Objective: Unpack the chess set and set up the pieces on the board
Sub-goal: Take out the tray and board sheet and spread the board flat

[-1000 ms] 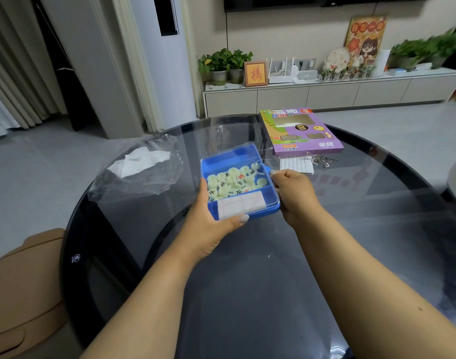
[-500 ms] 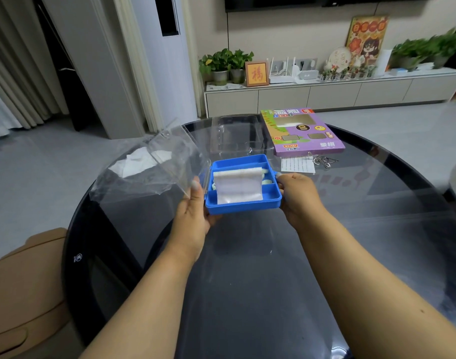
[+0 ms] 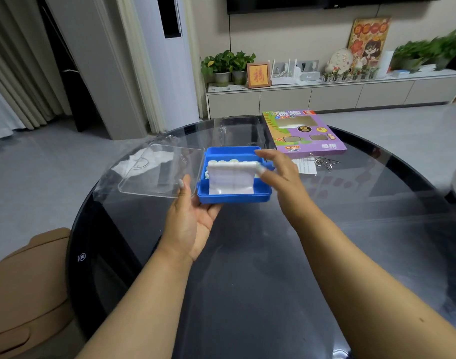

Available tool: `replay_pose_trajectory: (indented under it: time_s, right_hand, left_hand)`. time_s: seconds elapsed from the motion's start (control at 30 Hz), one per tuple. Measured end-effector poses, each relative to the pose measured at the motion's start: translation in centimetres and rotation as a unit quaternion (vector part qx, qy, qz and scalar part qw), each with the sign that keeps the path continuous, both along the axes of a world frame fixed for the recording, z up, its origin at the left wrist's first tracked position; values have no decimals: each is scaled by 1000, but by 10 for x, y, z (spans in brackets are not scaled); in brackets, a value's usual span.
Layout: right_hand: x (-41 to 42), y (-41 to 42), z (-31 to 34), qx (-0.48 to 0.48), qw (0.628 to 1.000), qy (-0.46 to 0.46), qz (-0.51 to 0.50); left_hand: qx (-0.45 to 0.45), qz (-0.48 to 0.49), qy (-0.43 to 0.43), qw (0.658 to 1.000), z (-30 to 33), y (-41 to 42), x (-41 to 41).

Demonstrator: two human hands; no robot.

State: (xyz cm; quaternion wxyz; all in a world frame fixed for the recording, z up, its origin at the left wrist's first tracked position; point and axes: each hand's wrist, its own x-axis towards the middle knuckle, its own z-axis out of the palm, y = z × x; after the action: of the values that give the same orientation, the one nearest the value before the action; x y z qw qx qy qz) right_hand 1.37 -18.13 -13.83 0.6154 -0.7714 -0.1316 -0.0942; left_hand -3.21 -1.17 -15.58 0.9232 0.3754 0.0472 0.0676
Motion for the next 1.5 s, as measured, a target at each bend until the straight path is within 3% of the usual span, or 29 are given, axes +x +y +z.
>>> replay_pose_trajectory:
  time_s: [0.13, 0.27, 0.4, 0.63, 0.83, 1.23, 1.5]
  right_hand:
    - [13, 14, 0, -157, 985, -49, -43]
    - [15, 31, 12, -5, 997, -58, -42]
    - [8, 40, 22, 161, 985, -30, -61]
    - [11, 46, 8, 187, 978, 39, -82]
    - [8, 50, -6, 162, 980, 83, -76]
    - [9, 50, -19, 166, 972, 154, -59]
    - [1, 41, -16, 165, 966, 187, -71]
  left_hand:
    - [1, 1, -10, 1000, 1, 4, -1]
    - [0, 25, -15, 1000, 3, 13, 0]
    - [-34, 82, -1, 996, 9, 28, 3]
    - [-66, 165, 15, 984, 23, 68, 24]
    - [-74, 176, 53, 980, 25, 95, 51]
    - [21, 194, 186, 963, 15, 114, 60]
    - [190, 155, 250, 937, 28, 96, 29]
